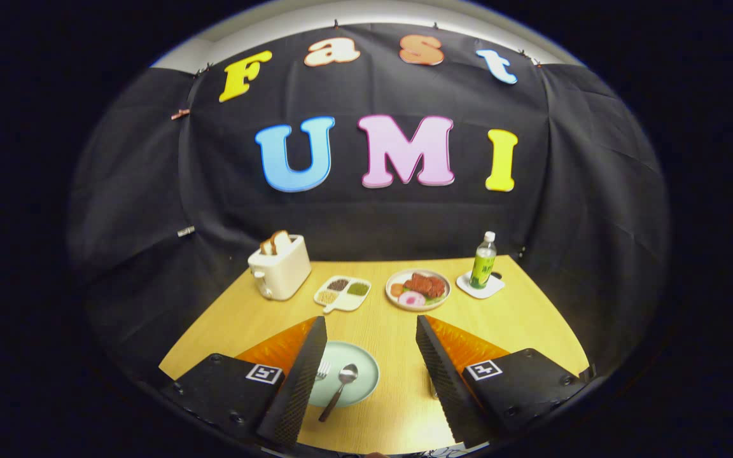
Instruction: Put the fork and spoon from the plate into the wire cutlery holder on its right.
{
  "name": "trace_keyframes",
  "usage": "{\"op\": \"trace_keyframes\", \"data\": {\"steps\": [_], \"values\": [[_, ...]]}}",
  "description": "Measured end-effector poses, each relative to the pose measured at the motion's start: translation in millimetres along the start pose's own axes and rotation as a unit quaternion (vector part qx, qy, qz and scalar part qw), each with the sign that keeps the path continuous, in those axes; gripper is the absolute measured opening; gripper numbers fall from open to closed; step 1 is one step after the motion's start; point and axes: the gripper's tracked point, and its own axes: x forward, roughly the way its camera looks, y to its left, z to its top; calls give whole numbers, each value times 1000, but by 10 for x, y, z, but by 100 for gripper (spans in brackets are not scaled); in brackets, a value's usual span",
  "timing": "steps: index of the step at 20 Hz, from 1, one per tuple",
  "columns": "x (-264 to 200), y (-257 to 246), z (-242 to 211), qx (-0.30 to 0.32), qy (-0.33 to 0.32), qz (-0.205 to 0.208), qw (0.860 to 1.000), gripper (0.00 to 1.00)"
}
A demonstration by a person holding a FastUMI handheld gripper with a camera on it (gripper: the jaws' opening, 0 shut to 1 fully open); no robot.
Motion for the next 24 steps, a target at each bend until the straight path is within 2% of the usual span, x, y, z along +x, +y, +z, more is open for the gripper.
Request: {"op": "trace_keyframes", "data": {"steps": [4,8,10,11,12,14,17,20,22,24], "values": [[356,162,-624,6,105,0,994,86],[657,334,-1148,-11,191,9,982,85],[791,387,-1393,-22,224,11,974,81],[840,403,-1539,-18,246,10,969,73],[897,416,-1676,-9,267,6,964,69],[982,441,-1886,2,305,-1,952,67],[1089,449,-2097,-8,343,-9,939,67],[1140,500,-2261,6,376,-13,926,65],[1159,494,-2336,5,395,-23,918,55],[1180,451,-2399,-4,412,-33,911,53]]}}
